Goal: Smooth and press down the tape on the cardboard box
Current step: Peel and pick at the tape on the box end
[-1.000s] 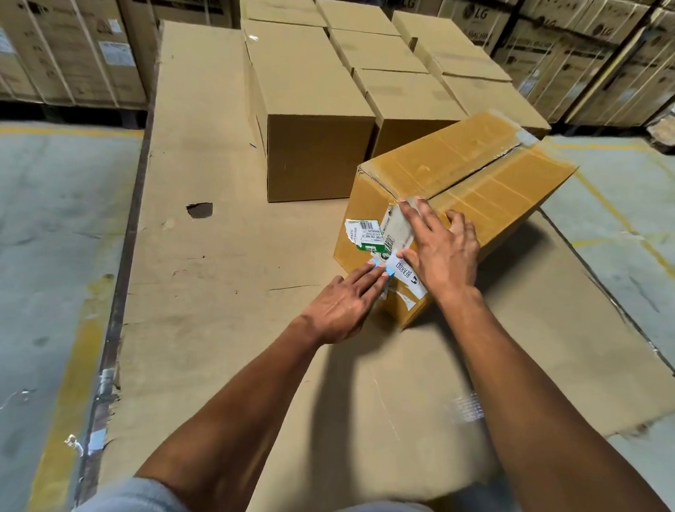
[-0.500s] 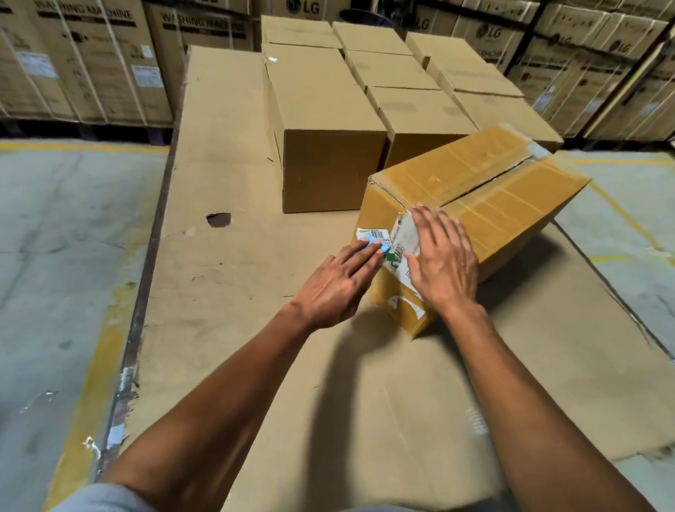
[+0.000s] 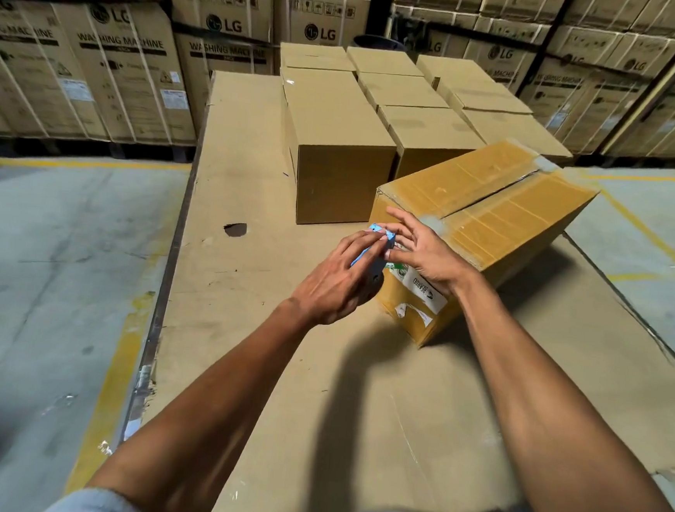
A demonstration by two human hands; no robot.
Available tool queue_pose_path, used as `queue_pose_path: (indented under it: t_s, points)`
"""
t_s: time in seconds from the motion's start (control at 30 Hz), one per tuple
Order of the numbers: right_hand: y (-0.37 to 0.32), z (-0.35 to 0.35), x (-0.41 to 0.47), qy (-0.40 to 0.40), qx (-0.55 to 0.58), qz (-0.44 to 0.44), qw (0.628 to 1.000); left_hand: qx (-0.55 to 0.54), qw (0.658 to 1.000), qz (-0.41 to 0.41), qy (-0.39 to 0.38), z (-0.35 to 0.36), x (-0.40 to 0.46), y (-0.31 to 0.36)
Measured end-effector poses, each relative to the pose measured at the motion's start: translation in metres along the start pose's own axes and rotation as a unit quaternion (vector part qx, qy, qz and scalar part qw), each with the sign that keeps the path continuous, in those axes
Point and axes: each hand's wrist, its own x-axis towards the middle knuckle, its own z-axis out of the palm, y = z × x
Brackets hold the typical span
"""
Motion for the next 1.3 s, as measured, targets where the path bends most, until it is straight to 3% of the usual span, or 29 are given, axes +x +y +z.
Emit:
queue_pose_path:
  t_s: [0.23,0.4,0.63,0.9,1.07,1.3]
  points:
    - [-0.005,-0.004,0.008,-0.044,0.009,0.013,0.999,-0.013,1.000,-0.007,0.009,-0.004,-0.005,0.004]
    - [-0.006,-0.002,0.016,-0.022,0.005,0.016,1.000,-0.002,1.000,-0.026,0.000,-0.007,-0.007,0.000]
    - [-0.015,0.014,0.027,0.098,-0.021,0.018,0.995,0.100,0.992,-0.072,0.015,0.001,-0.013,0.000]
    - [-0.023,0.031,0.033,0.258,-0.172,0.058,0.949,0.135,0.982,-0.126,0.027,0.025,-0.026,0.015]
    - [-0.029,0.040,0.035,0.292,-0.197,0.107,0.930,0.161,0.976,-0.148,-0.020,0.028,-0.034,0.018]
    - [-0.024,0.044,0.030,0.292,-0.150,0.137,0.934,0.151,0.973,-0.160,-0.067,0.018,-0.033,0.006]
